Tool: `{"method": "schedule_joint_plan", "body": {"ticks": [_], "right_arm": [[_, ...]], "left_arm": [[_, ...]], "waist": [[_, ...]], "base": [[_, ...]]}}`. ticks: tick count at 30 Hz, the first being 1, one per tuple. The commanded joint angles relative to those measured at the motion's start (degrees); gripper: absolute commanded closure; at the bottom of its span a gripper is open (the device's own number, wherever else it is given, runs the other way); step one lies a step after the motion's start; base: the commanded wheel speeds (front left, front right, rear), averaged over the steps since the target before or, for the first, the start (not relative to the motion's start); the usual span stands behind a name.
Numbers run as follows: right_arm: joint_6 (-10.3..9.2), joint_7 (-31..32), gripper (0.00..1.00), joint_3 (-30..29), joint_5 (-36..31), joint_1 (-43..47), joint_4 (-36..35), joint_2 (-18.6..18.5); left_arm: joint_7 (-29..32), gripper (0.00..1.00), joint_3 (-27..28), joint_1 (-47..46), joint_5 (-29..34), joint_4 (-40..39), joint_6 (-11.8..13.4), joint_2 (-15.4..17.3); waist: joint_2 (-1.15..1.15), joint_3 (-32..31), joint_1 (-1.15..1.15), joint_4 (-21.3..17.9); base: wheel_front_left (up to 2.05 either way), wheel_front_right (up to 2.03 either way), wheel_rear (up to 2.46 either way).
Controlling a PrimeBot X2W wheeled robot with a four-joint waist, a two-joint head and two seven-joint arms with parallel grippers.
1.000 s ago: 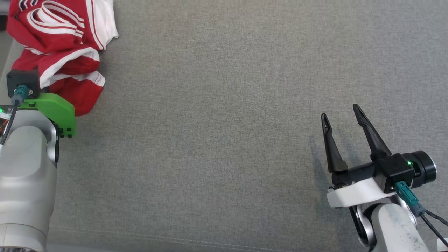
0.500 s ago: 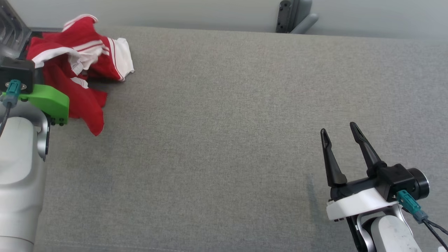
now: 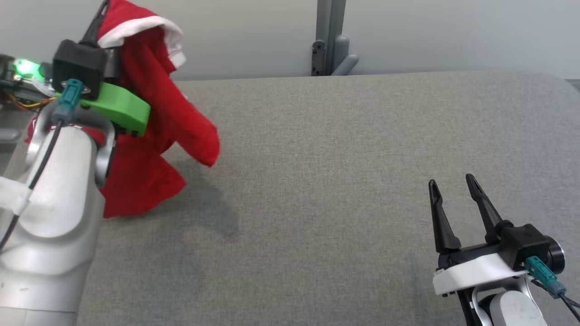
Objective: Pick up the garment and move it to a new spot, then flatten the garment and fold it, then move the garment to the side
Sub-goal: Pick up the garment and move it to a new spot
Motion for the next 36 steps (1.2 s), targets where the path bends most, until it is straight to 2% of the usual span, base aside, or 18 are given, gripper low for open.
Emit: {"method": "schedule_joint_plan", "body": {"ticks": [1, 8, 13, 18, 23, 28, 36], "right_arm": [[0.0, -0.15, 0.0, -0.15, 0.32, 0.28, -0.01, -0.13], [0.0, -0.15, 0.0, -0.01, 0.65, -1.01, -0.13, -0.12], [0.0, -0.15, 0.0, 1.26, 1.1, -2.25, 0.0, -0.13], [0.0, -0.15, 0.0, 2.84, 1.68, -3.62, 0.18, -0.1], [0.0, -0.15, 0.0, 3.11, 2.34, -4.66, -0.03, -0.1], [0.0, -0.15, 0.0, 2.56, 2.91, -5.78, -0.54, -0.1], [0.0, -0.15, 0.0, 1.71, 2.4, -6.39, -0.26, -0.1]], "left_arm": [[0.38, 1.0, -0.46, 1.07, -0.36, -1.03, -0.15, -0.75], [2.04, 1.0, -4.19, 0.8, -1.37, -6.68, 0.37, -7.19], [0.9, 1.0, -6.48, -1.73, -1.79, -5.8, 1.37, -12.36], [-2.04, 1.0, -9.46, -5.62, -3.72, -4.77, 3.39, -15.23], [-3.8, 1.0, -13.07, -7.09, -7.03, -3.41, 5.2, -15.63], [-4.79, 1.0, -15.21, -4.59, -9.25, 3.64, 6.95, -15.55], [-5.38, 1.0, -14.89, 0.54, -11.95, 12.53, 6.73, -15.59]], "waist": [[0.37, -0.58, 0.0, -1.91], [0.37, 1.23, 0.0, -5.45], [0.37, 3.17, 0.0, -8.56], [0.37, 6.22, 0.0, -12.32], [0.37, 9.28, 0.0, -13.83], [0.37, 12.41, 0.0, -13.66], [0.37, 14.01, 0.0, -11.89]], "base": [[0.0, 0.0, 0.0], [0.0, 0.0, 0.0], [0.0, 0.0, 0.0], [0.0, 0.0, 0.0], [0.0, 0.0, 0.0], [0.0, 0.0, 0.0], [0.0, 0.0, 0.0]]}}
